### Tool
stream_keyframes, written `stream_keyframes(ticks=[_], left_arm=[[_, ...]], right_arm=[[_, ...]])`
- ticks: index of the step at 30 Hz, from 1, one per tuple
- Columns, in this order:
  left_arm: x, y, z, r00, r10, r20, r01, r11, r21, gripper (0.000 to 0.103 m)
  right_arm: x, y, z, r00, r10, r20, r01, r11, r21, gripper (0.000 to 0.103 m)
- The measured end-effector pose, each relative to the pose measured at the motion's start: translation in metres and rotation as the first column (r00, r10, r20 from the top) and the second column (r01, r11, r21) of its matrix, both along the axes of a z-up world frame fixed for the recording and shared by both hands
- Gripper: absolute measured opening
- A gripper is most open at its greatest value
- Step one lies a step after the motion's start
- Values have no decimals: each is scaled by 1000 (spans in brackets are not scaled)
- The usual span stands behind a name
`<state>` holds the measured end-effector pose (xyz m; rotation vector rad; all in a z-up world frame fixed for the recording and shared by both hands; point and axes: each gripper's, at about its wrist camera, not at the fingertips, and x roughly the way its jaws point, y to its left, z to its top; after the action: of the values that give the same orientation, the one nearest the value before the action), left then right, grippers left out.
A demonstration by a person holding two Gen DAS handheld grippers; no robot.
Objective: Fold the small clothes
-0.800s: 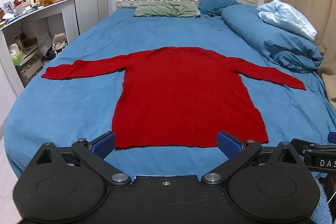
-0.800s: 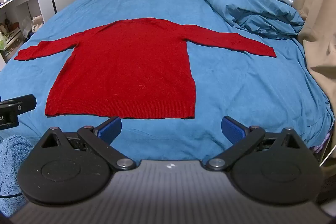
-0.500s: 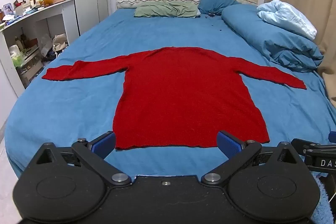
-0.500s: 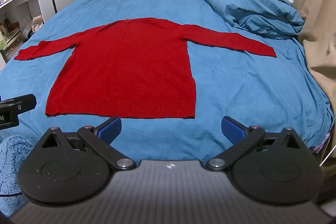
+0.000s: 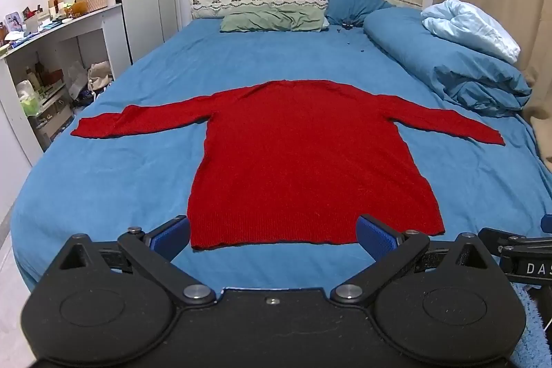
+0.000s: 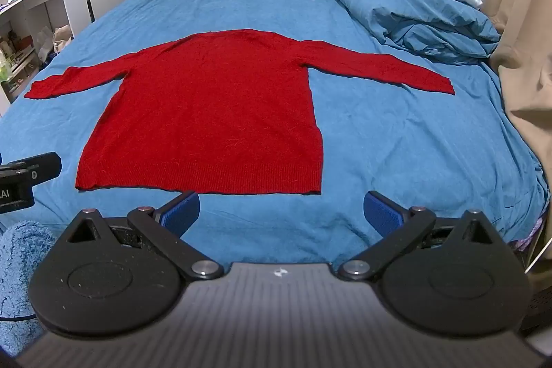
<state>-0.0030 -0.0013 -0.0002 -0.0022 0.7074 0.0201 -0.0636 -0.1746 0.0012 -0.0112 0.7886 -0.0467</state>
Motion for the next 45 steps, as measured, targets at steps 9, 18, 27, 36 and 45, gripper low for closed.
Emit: stream_keyframes(ticks=[9, 18, 27, 36, 45], left_arm=[[-2, -2, 0, 1000, 0, 4, 0, 1000, 10, 103], [-1, -1, 1, 1000, 1, 3, -1, 1000, 3, 103], [-1, -2, 1, 1000, 0, 3, 0, 1000, 4, 103], [-1, -2, 2, 1000, 0, 4, 0, 1000, 0, 103], [-1, -3, 2, 1000, -1, 4, 1, 1000, -2, 103]], right_arm=[[0, 1, 0, 1000, 0, 0, 0, 1000, 1, 103], [-1, 0, -1, 1000, 0, 0, 0, 1000, 1, 103], [-1, 1, -1, 1000, 0, 0, 0, 1000, 2, 103], [-1, 0, -2, 1000, 1, -1, -1, 1000, 3, 103], [0, 0, -1, 1000, 1, 0, -1, 1000, 3, 103]])
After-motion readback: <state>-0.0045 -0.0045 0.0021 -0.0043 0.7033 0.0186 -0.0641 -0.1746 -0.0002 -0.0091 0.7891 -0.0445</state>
